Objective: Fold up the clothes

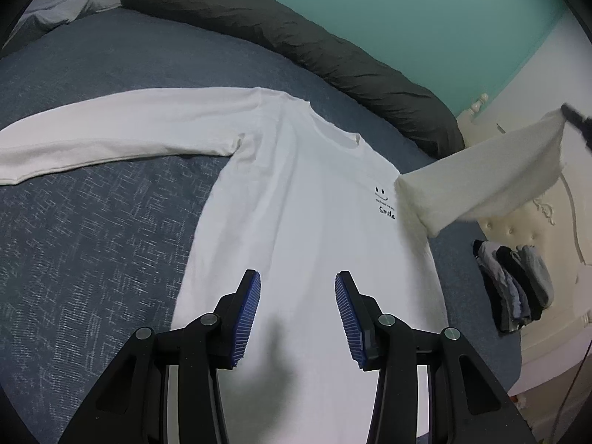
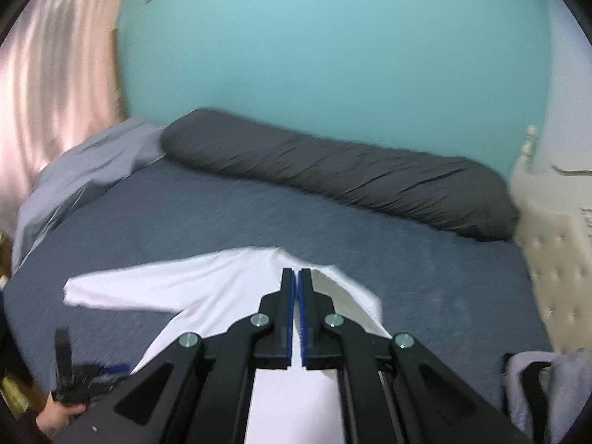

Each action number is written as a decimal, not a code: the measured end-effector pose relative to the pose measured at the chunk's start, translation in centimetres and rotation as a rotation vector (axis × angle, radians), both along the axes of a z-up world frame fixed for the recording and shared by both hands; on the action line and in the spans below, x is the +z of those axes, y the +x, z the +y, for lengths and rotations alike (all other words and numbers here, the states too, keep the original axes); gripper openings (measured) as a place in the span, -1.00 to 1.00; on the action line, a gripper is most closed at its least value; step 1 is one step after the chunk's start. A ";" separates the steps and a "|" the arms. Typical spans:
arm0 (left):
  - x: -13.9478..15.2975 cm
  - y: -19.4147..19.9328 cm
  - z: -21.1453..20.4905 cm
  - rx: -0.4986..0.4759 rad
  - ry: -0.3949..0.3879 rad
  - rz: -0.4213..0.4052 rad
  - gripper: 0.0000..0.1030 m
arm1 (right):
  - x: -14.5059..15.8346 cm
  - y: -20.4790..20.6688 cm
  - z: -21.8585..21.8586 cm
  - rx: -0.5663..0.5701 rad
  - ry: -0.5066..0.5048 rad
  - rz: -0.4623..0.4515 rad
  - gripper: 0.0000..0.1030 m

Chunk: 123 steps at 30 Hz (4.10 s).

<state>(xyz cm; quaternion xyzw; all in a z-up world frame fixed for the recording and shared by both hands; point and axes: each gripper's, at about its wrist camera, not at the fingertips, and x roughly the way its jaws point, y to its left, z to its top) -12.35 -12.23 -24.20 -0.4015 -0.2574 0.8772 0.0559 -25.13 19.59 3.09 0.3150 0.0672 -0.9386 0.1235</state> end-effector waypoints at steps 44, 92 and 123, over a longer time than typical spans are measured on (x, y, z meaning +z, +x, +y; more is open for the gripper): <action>-5.7 0.0 0.0 -0.063 0.020 -0.070 -0.09 | -32.0 6.0 -0.2 -0.124 -0.503 -0.536 -0.43; -8.4 -3.0 3.8 -0.189 0.001 -0.112 -0.09 | -35.6 8.5 2.0 -0.251 -0.705 -0.670 -0.98; -8.5 -3.1 1.7 -0.150 0.102 -0.072 -0.95 | -34.7 7.6 6.3 -0.323 -0.719 -0.622 -0.92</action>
